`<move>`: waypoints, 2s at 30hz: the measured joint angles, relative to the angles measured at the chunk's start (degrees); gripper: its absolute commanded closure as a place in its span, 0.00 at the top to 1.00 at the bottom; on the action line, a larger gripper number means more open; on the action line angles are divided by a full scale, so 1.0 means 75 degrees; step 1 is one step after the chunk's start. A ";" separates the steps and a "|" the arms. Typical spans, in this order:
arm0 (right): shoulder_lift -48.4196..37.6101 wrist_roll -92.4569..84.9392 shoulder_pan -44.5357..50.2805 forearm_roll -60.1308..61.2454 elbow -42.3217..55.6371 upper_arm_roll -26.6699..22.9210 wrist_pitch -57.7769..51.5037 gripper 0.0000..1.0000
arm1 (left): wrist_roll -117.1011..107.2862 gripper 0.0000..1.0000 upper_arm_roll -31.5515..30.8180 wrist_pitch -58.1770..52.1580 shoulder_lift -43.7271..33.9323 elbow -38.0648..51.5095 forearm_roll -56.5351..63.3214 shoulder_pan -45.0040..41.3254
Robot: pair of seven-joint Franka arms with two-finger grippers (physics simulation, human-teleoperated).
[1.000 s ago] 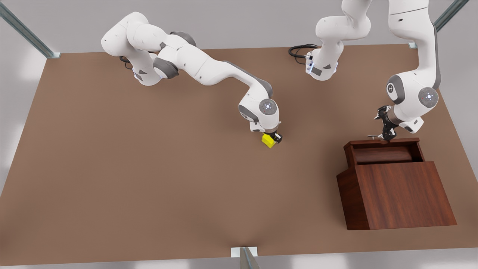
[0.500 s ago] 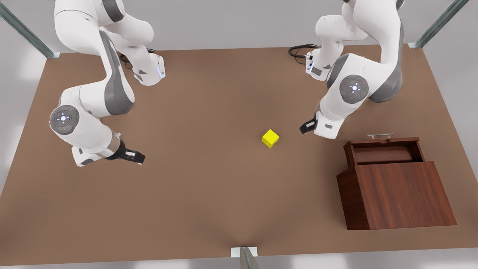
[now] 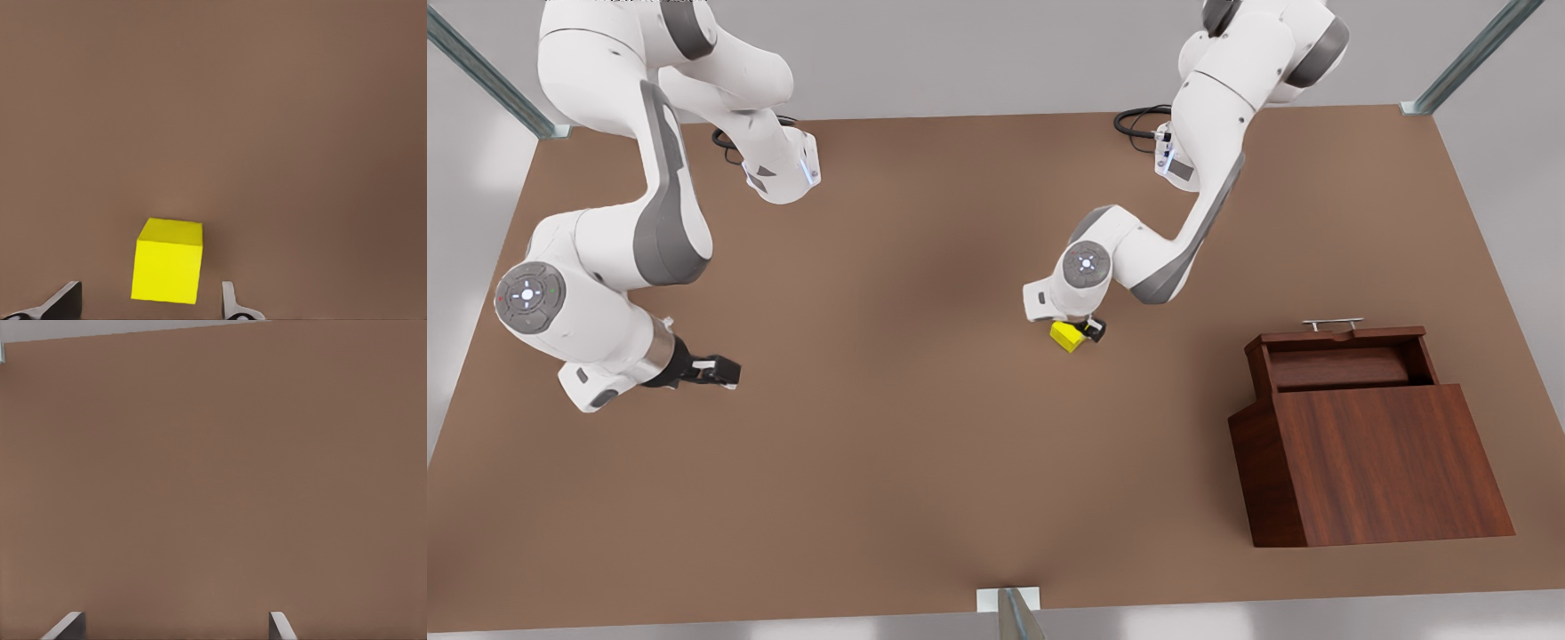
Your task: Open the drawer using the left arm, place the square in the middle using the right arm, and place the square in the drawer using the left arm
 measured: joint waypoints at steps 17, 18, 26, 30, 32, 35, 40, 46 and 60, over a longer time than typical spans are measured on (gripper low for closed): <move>0.0016 0.0012 0.0004 0.0057 0.0050 0.0000 -0.0001 1.00 | 0.0014 1.00 0.0065 0.1786 0.0249 -0.1649 0.0108 0.0003; 0.0015 0.0012 0.0005 0.0055 0.0050 0.0000 -0.0010 1.00 | 0.0011 1.00 0.0109 0.1786 0.0274 -0.1649 0.0110 -0.0004; 0.0026 -0.0069 -0.0016 0.0053 0.0062 0.0001 -0.0023 1.00 | -0.0013 1.00 0.0176 0.2157 0.0480 -0.1870 0.0123 -0.0007; 0.0003 -0.0043 -0.0039 0.0033 0.0215 -0.0023 -0.0093 1.00 | -0.0025 1.00 0.0176 0.2561 0.0585 -0.1883 0.0132 -0.0007; -0.0008 -0.0093 -0.0053 0.0033 0.0215 -0.0023 -0.0093 1.00 | -0.0025 1.00 0.0176 0.2652 0.0621 -0.1872 0.0146 -0.0007; -0.0019 -0.0012 -0.0019 0.0022 0.0215 -0.0023 -0.0093 1.00 | -0.0025 1.00 0.0176 0.2676 0.0633 -0.1861 0.0203 -0.0007; -0.0032 -0.0098 -0.0052 0.0033 0.0203 -0.0030 -0.0104 1.00 | 0.0122 1.00 0.0172 0.2677 0.0679 -0.1826 0.0515 -0.0009; -0.0009 -0.0108 -0.0057 0.0022 0.0203 -0.0035 -0.0093 1.00 | 0.0114 0.70 0.0176 0.2934 0.0797 -0.1813 0.0679 0.0003; -0.0037 -0.0127 -0.0085 -0.0015 0.0285 -0.0058 -0.0128 1.00 | 0.0010 0.83 0.0176 0.2899 0.0738 -0.1802 0.0839 0.0122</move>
